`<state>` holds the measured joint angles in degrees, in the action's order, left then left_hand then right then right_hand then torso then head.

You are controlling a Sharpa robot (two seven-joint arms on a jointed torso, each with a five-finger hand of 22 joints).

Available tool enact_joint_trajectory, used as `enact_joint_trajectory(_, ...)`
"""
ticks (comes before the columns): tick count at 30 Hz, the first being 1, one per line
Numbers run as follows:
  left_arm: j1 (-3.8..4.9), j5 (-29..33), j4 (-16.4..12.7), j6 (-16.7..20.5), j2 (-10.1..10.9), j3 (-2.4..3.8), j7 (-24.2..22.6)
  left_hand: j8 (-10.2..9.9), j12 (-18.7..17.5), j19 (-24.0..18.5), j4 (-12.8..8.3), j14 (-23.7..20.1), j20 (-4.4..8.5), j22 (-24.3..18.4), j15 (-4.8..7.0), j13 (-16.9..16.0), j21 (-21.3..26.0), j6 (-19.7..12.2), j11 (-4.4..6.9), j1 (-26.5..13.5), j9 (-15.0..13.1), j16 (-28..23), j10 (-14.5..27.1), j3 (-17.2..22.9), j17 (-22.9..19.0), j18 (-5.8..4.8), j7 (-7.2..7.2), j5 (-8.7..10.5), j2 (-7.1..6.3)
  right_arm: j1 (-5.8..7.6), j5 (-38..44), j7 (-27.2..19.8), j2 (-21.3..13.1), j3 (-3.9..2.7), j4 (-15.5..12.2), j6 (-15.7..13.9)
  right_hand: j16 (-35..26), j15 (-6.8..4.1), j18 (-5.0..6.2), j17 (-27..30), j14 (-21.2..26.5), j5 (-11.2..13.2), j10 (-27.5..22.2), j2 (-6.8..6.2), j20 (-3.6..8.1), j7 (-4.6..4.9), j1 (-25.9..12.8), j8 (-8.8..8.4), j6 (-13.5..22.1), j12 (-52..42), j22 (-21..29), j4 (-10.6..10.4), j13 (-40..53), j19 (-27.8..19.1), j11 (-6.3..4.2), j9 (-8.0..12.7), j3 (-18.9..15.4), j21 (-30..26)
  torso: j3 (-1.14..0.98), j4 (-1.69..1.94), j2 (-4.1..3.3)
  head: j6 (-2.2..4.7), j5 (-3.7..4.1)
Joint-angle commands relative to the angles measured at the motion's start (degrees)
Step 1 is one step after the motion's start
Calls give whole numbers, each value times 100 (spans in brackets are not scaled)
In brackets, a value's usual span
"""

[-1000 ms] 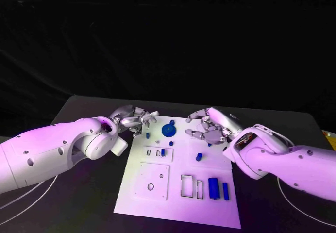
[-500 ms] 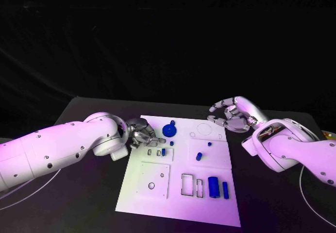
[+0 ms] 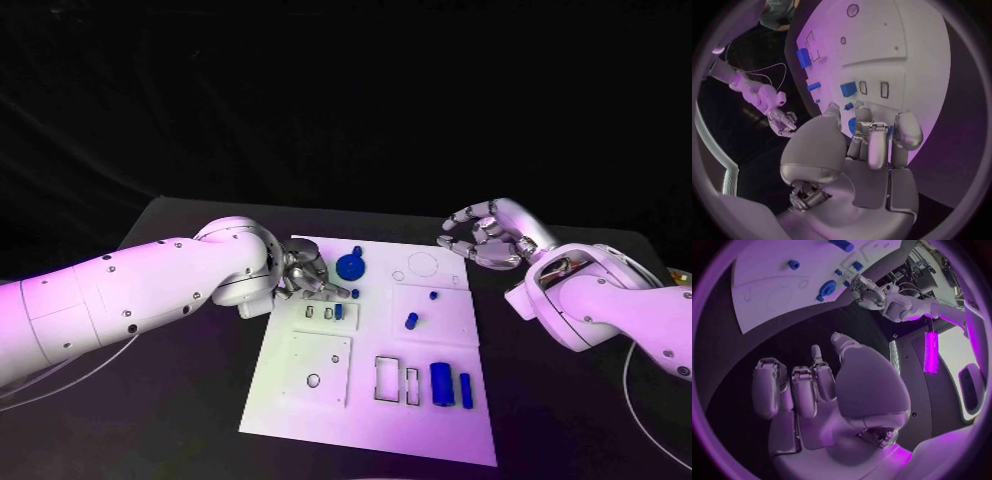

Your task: Assemble the parts on the task board

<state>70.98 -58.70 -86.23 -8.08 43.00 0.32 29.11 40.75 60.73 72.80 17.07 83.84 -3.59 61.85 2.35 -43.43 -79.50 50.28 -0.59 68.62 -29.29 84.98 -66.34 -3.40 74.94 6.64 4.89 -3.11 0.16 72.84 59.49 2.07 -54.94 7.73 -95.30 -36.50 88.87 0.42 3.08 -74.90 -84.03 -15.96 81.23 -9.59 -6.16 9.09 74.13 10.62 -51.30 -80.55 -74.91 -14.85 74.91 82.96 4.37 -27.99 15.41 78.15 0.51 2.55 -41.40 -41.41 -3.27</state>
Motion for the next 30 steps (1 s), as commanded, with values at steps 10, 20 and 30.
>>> enact_joint_trajectory(10,67,-132,91,-459,-185,-15,254,89,100,85,-17,259,2,107,46,-84,-68,-59,16,-70,-143,60,-54,-126,455,-128,-50,-14,-42,-24,91,242,54,5,72,60,-37,-44,18,-948,-471,-85,-23,-17,13,-24,14,24,-19,46,-462,-38,431,-42,-27,-12,-9,-45,0,10,4,-52,12)
enact_joint_trajectory(20,75,-132,163,-636,-258,-47,266,133,177,124,-9,285,15,209,64,-156,-123,-106,37,-74,-352,96,-81,339,536,-144,-73,-23,-175,-33,99,257,70,6,87,77,-38,-44,20,-944,-470,-89,-27,-20,14,-24,20,25,-17,51,-457,-35,425,-45,-28,-13,-9,-51,7,10,7,-60,21)
enact_joint_trajectory(30,75,-129,214,-733,-326,-84,252,84,203,126,-8,297,15,251,68,-173,-147,-111,42,-198,-500,111,-90,945,576,-149,-78,-22,-391,-45,100,266,88,6,96,87,-30,-46,14,-976,-477,-105,-29,-17,15,-25,36,28,-14,53,-475,-31,423,-32,-29,-15,-5,-32,6,8,13,-58,27)
